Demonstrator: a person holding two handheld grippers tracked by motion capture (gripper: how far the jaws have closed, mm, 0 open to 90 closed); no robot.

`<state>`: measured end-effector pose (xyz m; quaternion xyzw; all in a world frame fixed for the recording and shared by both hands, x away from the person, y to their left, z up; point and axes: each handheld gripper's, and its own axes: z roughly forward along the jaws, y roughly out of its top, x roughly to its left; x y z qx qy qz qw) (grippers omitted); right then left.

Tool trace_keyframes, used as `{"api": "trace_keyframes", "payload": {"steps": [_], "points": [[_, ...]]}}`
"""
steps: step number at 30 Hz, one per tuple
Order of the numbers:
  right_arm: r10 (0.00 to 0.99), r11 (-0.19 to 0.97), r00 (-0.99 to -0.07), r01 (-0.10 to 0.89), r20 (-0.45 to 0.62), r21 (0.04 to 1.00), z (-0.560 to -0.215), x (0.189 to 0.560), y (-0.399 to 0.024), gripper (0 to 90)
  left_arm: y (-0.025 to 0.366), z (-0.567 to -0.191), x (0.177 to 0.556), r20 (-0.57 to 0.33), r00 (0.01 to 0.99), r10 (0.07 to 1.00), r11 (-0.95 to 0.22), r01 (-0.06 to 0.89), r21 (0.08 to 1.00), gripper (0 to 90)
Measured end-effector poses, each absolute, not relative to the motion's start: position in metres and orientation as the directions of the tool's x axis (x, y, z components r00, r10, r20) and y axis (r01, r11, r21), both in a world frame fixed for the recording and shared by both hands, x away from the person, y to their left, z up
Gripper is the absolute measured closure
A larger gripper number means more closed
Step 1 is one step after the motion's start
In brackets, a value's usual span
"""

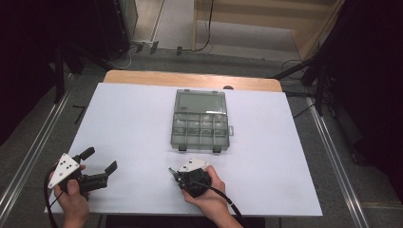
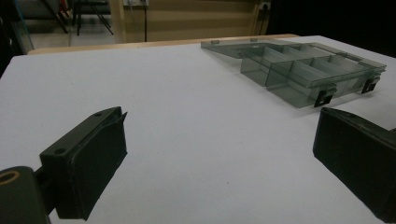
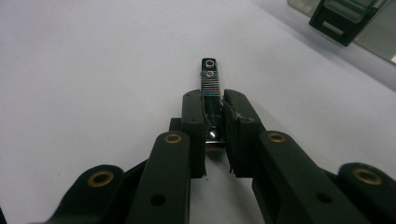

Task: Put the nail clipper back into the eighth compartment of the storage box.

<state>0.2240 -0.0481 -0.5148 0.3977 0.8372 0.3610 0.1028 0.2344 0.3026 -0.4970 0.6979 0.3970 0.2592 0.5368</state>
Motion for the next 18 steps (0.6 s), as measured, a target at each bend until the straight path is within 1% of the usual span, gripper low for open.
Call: {"api": "trace_keyframes", "payload": {"steps": [4,12,18], "points": [[0.742,0.424,-0.662,0.587,0.107,0.690,-0.515,0.223,-0.048,81.3,0.303,-0.497,0.235,-0.065,0.551,0.832,-0.109,0.276,0.955,2.2],[0.730,0.401,-0.669,0.588,0.142,0.703,-0.509,0.225,-0.054,81.3,0.303,-0.497,0.235,-0.065,0.552,0.832,-0.109,0.276,0.955,2.2],[0.731,0.387,-0.667,0.578,0.144,0.718,-0.503,0.227,-0.061,81.3,0.303,-0.497,0.235,-0.064,0.550,0.833,-0.110,0.277,0.954,2.2]]}}
